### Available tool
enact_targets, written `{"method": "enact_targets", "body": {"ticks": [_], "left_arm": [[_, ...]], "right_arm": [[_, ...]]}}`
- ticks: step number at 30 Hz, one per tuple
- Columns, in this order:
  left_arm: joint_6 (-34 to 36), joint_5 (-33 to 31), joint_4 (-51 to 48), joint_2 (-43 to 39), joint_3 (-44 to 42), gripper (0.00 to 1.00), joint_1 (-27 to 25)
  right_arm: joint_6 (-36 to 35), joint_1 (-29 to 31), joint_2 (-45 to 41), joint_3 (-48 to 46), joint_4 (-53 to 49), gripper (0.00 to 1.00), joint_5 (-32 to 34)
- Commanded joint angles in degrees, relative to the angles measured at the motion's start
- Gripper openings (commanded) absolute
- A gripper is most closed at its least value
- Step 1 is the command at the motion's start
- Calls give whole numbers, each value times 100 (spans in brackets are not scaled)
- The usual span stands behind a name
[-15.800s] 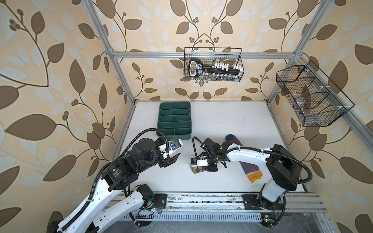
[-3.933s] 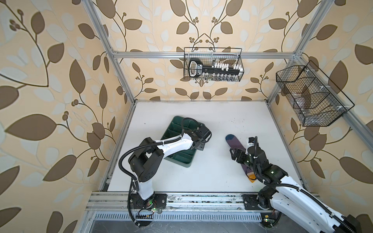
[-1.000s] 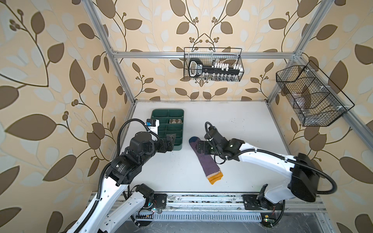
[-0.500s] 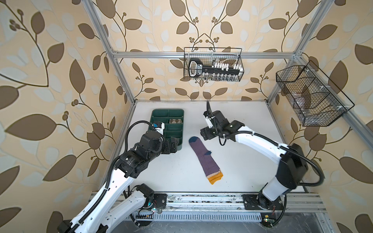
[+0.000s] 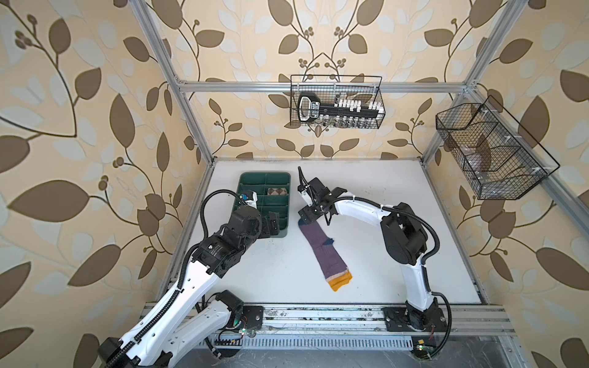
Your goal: Roll the socks
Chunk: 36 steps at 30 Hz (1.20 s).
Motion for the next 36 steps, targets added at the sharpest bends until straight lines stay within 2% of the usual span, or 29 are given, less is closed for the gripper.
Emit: {"method": "enact_targets", "body": {"ticks": [1,12,18,21,25,27,36], "left_arm": [[-57,-496,358,146,12,99,-34],[283,-864,557,190,69,99,-28],[306,-853,702,36,-104,99,-22],[338,-908,674,76,-111,99,-29],[372,-909,716,167,-116,99,-30],[378,-894,784,227,-129,99,-29],[380,-774,777,455,-66,99,-9]], "right_arm": [[-166,-27,193,126,-91,93,231],[-50,-665,555,493,-163,95,309],[28,-948,379,493,-245,95,269],[-151,-889,-115,221,-116,95,-97],[-501,-649,-1062,-675,415,95,-845],[-536,-514,-1311,-989,566,95,-977],[-430,-151,-472,-794,394,96,-401]]}}
